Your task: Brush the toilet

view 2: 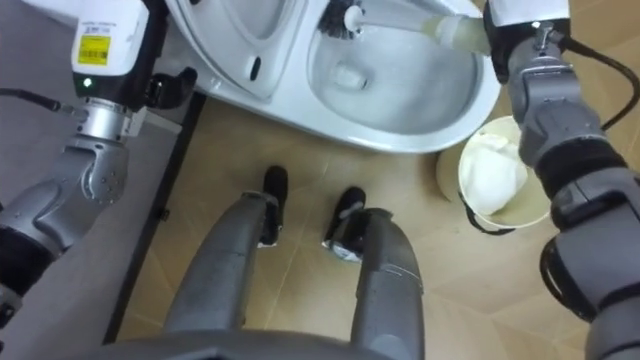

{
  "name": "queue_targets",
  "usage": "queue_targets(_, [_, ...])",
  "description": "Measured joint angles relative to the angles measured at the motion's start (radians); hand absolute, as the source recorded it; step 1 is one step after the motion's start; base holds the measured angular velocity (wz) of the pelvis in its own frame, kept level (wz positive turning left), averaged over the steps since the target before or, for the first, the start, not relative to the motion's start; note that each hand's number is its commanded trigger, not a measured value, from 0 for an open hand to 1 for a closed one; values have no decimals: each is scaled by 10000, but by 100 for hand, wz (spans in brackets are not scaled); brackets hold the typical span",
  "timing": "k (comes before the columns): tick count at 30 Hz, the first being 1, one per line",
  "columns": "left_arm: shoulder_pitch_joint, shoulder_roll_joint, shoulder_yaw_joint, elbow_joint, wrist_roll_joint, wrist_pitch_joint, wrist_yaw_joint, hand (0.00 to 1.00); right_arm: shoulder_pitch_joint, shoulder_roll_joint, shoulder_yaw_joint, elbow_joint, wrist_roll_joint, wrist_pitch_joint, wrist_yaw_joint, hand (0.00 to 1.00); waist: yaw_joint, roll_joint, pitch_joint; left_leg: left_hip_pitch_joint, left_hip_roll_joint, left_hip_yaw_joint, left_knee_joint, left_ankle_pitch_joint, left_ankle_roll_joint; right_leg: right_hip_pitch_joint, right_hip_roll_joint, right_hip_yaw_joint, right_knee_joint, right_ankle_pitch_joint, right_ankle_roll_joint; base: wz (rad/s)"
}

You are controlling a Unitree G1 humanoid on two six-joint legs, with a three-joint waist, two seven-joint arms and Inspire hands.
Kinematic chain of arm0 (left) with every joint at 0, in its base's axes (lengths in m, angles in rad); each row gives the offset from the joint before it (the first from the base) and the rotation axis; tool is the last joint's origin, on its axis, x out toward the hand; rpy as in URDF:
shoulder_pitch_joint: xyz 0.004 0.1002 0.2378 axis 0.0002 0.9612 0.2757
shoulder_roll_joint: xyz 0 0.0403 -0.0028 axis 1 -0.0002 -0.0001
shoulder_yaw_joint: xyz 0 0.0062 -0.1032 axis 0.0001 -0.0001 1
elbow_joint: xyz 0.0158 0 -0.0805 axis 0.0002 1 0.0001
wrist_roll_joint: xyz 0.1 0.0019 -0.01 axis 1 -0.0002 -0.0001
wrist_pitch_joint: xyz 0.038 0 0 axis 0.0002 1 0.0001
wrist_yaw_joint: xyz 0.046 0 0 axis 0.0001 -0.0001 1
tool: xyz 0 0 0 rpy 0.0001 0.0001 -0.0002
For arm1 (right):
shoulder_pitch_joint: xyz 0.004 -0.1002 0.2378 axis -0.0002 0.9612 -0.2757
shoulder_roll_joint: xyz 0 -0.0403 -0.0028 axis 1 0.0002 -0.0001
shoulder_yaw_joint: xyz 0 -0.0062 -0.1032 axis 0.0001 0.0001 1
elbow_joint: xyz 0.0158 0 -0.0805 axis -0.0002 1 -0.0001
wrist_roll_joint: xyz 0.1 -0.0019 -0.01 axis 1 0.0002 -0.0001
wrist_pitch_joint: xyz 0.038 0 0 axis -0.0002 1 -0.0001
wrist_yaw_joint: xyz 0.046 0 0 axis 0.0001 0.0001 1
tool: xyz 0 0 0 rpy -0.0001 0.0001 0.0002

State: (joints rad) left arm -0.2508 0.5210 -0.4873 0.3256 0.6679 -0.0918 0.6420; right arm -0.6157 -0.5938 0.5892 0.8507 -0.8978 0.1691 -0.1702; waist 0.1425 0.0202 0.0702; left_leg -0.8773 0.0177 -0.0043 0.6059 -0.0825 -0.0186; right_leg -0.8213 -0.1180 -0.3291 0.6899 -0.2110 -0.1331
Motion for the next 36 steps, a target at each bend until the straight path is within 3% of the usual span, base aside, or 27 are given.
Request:
queue_targets(2, [-31, -6, 37, -3, 24, -1, -26, 0, 407, 38, -10, -272, -25, 228, 102, 100, 3, 218, -55, -5, 26, -6, -6, -24, -6, 25, 46, -14, -76, 34, 8, -4])
queue_targets(7, [117, -6, 33, -190, 11, -17, -18, 0, 1604, 118, 267, -1485, 55, 633, 786, 100, 60, 336, -94, -12, 152, -11, -35, -98, -116, 43, 190, -13, -199, 40, -99, -5])
queue_targets(10, [288, -2, 146, -349, 9, -28, -5, 0, 2383, 286, 206, -2570, -228, 1382, 1474, 100, 64, 463, -180, -72, 204, -116, -89, -109, -191, 47, 286, -91, -344, 70, -202, 2])
queue_targets(15, [474, -21, 145, -422, 1, -133, 30, 0, 2906, 293, 163, -3847, -523, 1885, 2436, 100, -10, 508, -249, 102, 315, -135, -144, -153, -262, 275, 417, -118, -533, 98, -324, -1])
queue_targets(19, [948, -55, 138, -505, -57, -183, 128, 0, 3544, 293, 164, -4883, -714, 2417, 3508, 100, -27, 518, -345, 458, 415, -141, -261, -258, -302, 704, 584, -94, -847, 100, -315, -4])
queue_targets(22, [980, -60, 138, -511, -358, -149, 178, 0, 3839, 281, 149, -5525, -958, 2689, 4052, 100, -34, 495, -436, 550, 413, -82, -338, -271, -277, 729, 593, -5, -871, 91, -298, -5])
queue_targets(25, [1103, -73, 144, -463, -472, -148, 179, 0, 4059, 255, -38, -5731, -1155, 2688, 4443, 100, -103, 476, -446, 840, 388, -34, -401, -277, -266, 969, 572, 36, -928, 61, -265, -1])
queue_targets(28, [1511, -66, 204, -269, -472, -181, 103, 0, 4837, 15, -230, -6561, -1358, 2684, 4710, 100, -112, 421, -458, 1370, 324, 2, -616, -277, -261, 1423, 533, 93, -1061, -27, -187, 0])
queue_targets(33, [1770, -61, 709, 229, -490, -210, -252, 0, 5193, 164, -260, -6670, -1593, 2552, 5024, 100, -133, 22, -449, 2107, 222, -6, -788, -276, -254, 2151, 463, 87, -1189, -245, -56, 6])
queue_targets(36, [1861, -57, 894, 593, -609, -208, -590, 0, 5580, 412, -759, -6457, -1635, 2092, 5149, 100, -224, -226, -451, 2666, 162, -88, -1062, -276, -250, 2793, 478, -46, -1466, -328, 87, 25])
